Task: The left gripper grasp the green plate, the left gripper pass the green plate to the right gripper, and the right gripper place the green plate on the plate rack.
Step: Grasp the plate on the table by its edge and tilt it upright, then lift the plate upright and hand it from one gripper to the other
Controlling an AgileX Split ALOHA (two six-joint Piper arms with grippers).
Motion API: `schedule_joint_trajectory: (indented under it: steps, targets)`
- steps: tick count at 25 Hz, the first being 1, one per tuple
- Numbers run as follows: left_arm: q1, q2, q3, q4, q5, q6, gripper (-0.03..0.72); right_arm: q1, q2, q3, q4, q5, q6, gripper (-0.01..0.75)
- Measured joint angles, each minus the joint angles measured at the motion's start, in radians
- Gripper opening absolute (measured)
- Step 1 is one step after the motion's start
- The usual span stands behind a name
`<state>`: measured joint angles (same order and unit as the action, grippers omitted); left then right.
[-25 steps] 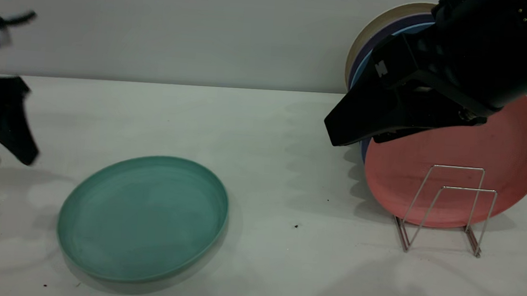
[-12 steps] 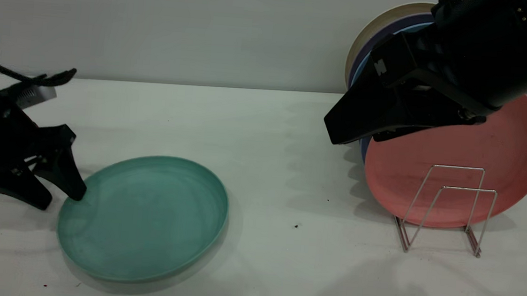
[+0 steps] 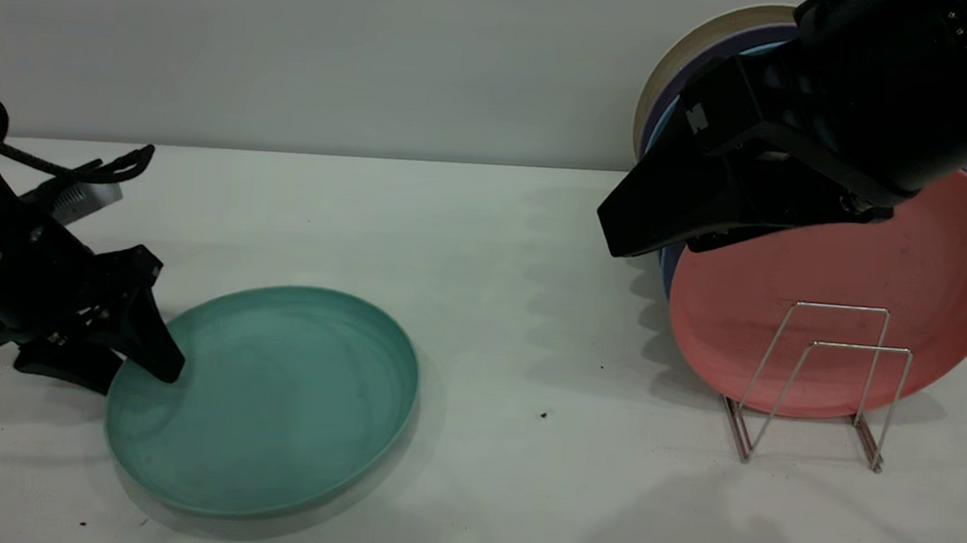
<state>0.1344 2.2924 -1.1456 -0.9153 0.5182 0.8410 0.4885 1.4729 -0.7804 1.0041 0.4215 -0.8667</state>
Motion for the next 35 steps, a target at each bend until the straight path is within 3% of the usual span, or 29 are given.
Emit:
schedule_joint_trajectory:
  steps: [5, 13, 19, 28, 35]
  targets:
    - [0.0, 0.011, -0.001, -0.012, 0.003, 0.006, 0.352, 0.0, 0.0, 0.0, 0.0, -0.001, 0.0, 0.511]
    - [0.0, 0.023, -0.004, -0.013, 0.01, 0.014, 0.035, 0.0, 0.0, 0.0, 0.0, -0.006, 0.0, 0.511]
    - [0.0, -0.022, -0.004, -0.008, 0.019, 0.112, 0.024, 0.0, 0.0, 0.0, 0.0, -0.01, 0.0, 0.511]
    - [0.0, -0.152, -0.004, -0.089, 0.109, 0.589, 0.024, 0.0, 0.068, -0.017, 0.0, 0.005, -0.056, 0.511]
    - [0.0, -0.2, 0.001, -0.183, 0.199, 0.963, 0.023, 0.0, 0.238, -0.196, 0.0, 0.059, -0.152, 0.511]
